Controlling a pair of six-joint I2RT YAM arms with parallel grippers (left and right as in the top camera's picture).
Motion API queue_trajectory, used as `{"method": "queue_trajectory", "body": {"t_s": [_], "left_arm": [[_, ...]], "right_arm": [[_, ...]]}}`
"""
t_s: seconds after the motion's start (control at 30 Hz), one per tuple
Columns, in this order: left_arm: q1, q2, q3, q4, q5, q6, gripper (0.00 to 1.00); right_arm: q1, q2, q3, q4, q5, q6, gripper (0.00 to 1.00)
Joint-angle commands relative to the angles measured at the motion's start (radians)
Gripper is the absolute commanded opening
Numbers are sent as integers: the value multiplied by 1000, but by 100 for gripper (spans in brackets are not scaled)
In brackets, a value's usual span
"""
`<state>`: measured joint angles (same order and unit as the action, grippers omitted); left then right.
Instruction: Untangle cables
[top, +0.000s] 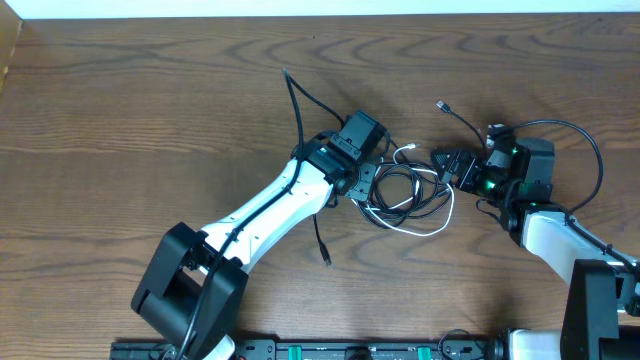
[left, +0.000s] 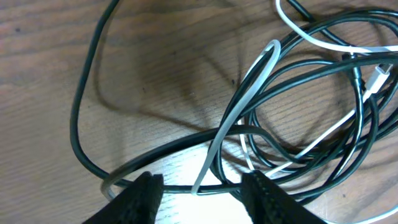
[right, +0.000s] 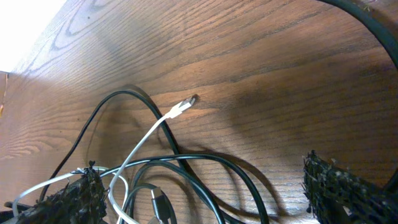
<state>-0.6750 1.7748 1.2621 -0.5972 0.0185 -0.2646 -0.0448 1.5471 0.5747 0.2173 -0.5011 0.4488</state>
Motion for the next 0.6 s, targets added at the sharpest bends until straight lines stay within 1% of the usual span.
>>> {"method": "queue_trajectory", "body": {"t_s": [0.0,0.07,0.13,0.2,0.5,0.57], "left_arm": [[1,2,9,-1,-19,-3,43],[1,2,9,0,-19,-3,41],[1,2,9,3,-19,-2,35],[1,3,8,8,-19,-2,34],[1,24,6,30,-19,-2,33],[1,26,6,32,-19,-2,31]], "right_arm": [[11,-16,1,-3,-6,11,99],[12,-16,1,-5,-6,11,99],[14,-16,1,-6,-7,11,99],[14,-16,1,-6,-6,11,99],[14,-16,1,-31,-7,11,99],[14,-16,1,-35,-7,11,99]]}}
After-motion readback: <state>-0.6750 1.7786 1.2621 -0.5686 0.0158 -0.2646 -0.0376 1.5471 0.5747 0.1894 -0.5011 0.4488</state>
